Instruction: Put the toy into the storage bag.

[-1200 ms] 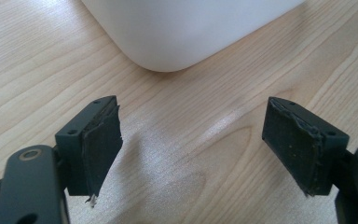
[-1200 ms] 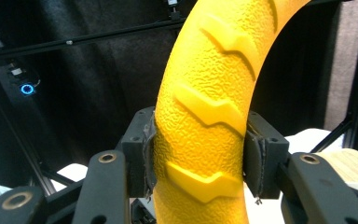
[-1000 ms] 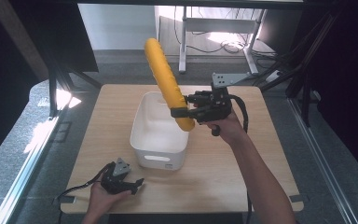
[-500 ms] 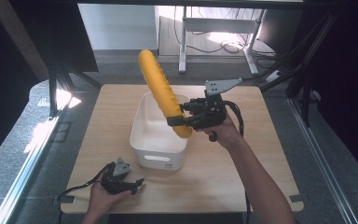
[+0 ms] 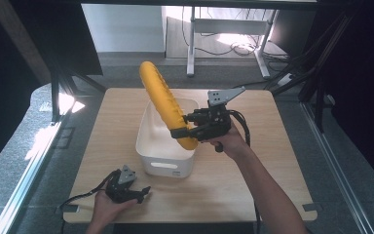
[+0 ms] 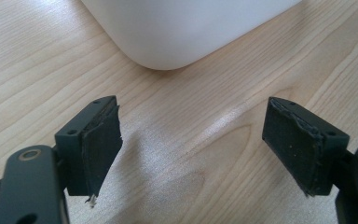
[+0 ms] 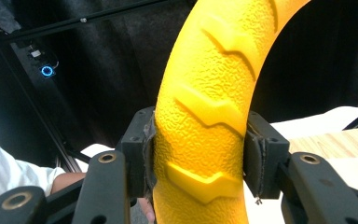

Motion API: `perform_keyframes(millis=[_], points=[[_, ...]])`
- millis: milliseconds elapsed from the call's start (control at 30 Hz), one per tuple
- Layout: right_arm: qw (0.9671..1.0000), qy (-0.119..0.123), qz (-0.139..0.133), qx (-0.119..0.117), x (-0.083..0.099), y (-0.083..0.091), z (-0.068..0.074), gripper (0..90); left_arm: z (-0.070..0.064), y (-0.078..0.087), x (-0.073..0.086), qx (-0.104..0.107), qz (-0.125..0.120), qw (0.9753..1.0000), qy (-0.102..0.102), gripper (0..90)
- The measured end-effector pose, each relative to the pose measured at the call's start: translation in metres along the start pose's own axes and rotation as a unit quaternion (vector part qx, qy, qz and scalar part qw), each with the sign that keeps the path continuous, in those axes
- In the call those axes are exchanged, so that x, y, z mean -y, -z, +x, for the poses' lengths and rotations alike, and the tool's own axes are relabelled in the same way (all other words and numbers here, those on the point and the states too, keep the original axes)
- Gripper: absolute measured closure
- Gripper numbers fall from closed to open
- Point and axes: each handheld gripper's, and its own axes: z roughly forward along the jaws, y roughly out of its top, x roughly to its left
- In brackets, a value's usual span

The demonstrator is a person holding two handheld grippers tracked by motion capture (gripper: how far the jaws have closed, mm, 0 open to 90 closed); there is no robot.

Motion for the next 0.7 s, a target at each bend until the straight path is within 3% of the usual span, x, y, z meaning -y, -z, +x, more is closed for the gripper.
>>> perform_keyframes(millis=[700], points=[[0.9996, -0.021, 0.016, -0.008, 0.020, -0.011, -0.014, 50.9, 0.000, 0.000, 0.000, -0.001, -0.001, 1.0000, -0.001, 19.6]])
